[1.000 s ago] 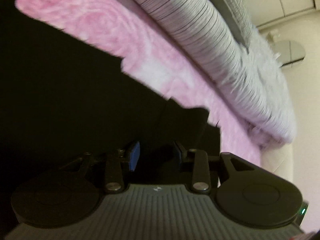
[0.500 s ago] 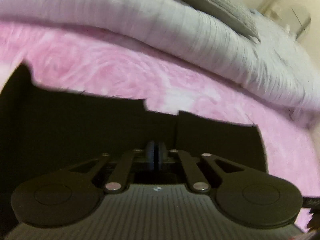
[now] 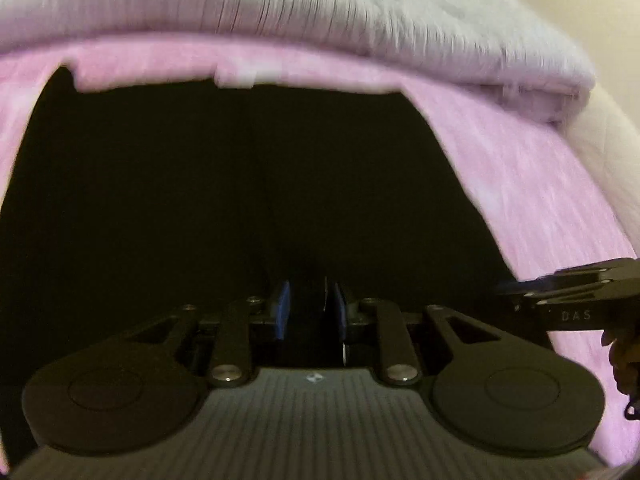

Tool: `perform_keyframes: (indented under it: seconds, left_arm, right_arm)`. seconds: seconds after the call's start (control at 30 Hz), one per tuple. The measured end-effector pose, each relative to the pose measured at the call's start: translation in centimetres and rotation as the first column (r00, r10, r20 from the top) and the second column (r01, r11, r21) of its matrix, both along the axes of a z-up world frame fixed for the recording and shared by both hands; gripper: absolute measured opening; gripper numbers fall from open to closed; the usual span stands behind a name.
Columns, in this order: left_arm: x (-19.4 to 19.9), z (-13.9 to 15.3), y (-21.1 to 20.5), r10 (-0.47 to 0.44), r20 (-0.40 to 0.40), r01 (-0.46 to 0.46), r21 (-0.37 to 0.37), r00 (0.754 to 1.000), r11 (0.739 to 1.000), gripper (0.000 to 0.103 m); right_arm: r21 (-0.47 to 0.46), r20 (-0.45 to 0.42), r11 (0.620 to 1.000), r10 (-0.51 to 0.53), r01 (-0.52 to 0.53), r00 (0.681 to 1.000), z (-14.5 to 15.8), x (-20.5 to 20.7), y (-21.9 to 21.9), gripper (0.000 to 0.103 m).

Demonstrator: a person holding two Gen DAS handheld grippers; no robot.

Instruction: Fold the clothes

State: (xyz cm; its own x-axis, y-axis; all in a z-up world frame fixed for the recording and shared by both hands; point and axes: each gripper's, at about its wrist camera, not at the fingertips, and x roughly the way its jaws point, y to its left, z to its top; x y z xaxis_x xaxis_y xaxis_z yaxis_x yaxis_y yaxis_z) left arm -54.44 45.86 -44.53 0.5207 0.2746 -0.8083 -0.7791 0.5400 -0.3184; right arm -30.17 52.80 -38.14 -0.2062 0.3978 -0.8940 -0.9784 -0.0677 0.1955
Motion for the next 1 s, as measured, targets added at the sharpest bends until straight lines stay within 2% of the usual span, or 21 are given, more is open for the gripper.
perform_keyframes:
  seconds: [0.13, 0.23, 0.37, 0.43, 0.57, 0.67, 0.77, 0.83, 0.87, 0.9, 0.93, 1.0]
  left_arm:
    - [-5.4, 1.8, -6.7, 0.06, 0.048, -0.057, -0.052, 0.997, 0.997, 0.017]
    - [-8.5, 2.7, -11.1, 0.074, 0.047, -0.07, -0.087, 0.996, 0.994, 0.018]
    - [-11.9, 2.3, -16.2, 0.076, -0.019, -0.078, -0.159, 0.997, 0.984, 0.017]
    - [-13.7, 2.1, -18.7, 0.089, -0.065, -0.1, -0.2, 0.994, 0.975, 0.015]
    - [-17.9, 2.3, -24.3, 0.199, -0.103, -0.219, -0.249, 0.974, 0.943, 0.012]
    - [-19.4, 3.2, -28.2, 0.273, -0.154, -0.303, -0.229, 0.95, 0.925, 0.011]
    - [-20.0, 4.6, -31.3, 0.319, -0.198, -0.355, -0.189, 0.927, 0.916, 0.011]
    - [-19.9, 5.7, -32.7, 0.339, -0.225, -0.38, -0.172, 0.914, 0.909, 0.012]
    - [-19.9, 6.4, -33.3, 0.35, -0.23, -0.39, -0.159, 0.908, 0.907, 0.011]
    - [-19.7, 7.5, -33.4, 0.36, -0.213, -0.393, -0.136, 0.908, 0.91, 0.013]
    - [-19.5, 8.6, -33.3, 0.364, -0.177, -0.386, -0.109, 0.914, 0.916, 0.015]
    - [-18.8, 10.0, -32.6, 0.347, -0.138, -0.358, -0.066, 0.928, 0.932, 0.019]
  right_arm:
    - [-0.045, 0.068, 0.998, -0.03, 0.033, 0.997, 1.3, -0.6, -7.9, 0.034]
    - [-0.052, 0.022, 0.996, -0.067, 0.068, 0.997, 3.3, -0.9, -12.9, 0.034]
    - [-0.172, 0.023, 0.984, -0.047, 0.051, 0.999, 2.1, -2.3, -18.2, 0.034]
    - [-0.198, 0.034, 0.98, -0.026, 0.033, 0.999, 1.8, -2.8, -20.9, 0.034]
    - [-0.263, 0.025, 0.965, 0.02, -0.013, 0.999, 1.9, -3.2, -26.1, 0.034]
    - [-0.267, -0.016, 0.96, 0.084, -0.085, 0.996, 2.0, -3.0, -29.5, 0.039]
    - [-0.206, -0.055, 0.969, 0.129, -0.138, 0.99, 2.7, -2.2, -32.0, 0.04]
    - [-0.202, -0.064, 0.97, 0.127, -0.137, 0.99, 3.2, -1.3, -33.0, 0.04]
    - [-0.23, -0.065, 0.966, 0.103, -0.116, 0.993, 3.3, -0.7, -33.4, 0.04]
    - [-0.261, -0.064, 0.961, 0.077, -0.091, 0.995, 3.3, -0.1, -33.7, 0.04]
    - [-0.247, -0.076, 0.967, 0.041, -0.059, 0.996, 3.8, 0.6, -34.1, 0.04]
    - [-0.16, -0.107, 0.987, 0.001, -0.018, 0.994, 5.5, 1.2, -34.3, 0.04]
